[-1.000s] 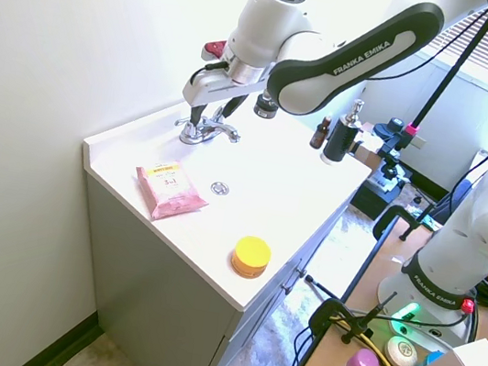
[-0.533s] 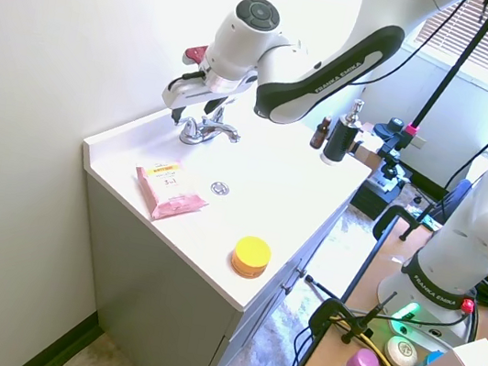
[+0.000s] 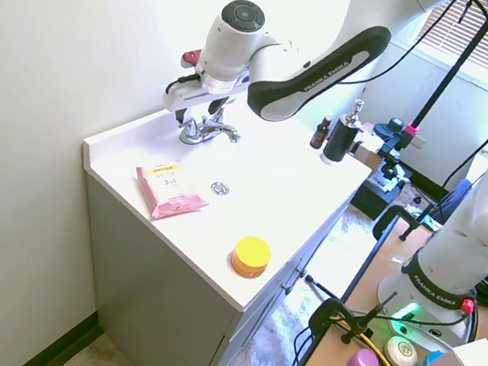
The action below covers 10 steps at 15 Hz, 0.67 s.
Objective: Turn on the hot water
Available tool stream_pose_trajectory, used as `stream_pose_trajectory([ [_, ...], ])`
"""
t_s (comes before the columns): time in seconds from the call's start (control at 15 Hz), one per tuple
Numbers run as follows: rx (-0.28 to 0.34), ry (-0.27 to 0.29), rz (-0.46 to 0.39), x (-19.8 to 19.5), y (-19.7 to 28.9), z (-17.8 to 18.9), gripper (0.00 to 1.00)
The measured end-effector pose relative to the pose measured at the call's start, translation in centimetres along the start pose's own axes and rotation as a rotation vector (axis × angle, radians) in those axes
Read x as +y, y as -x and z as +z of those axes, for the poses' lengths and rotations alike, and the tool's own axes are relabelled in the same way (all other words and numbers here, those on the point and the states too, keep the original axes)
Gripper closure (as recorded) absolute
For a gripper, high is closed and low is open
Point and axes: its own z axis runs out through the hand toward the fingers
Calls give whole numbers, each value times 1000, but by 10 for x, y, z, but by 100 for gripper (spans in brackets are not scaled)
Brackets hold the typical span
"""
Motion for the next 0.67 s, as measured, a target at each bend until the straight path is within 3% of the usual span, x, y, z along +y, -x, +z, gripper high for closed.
stream_pose_trajectory([
  [0.2,-49,101,-35,8,-8,-4,0],
  [0.4,-46,187,-67,16,-16,-16,0],
  [0.53,-58,192,-75,19,-17,-20,0],
  [0.67,-166,174,-133,28,-10,-31,0],
])
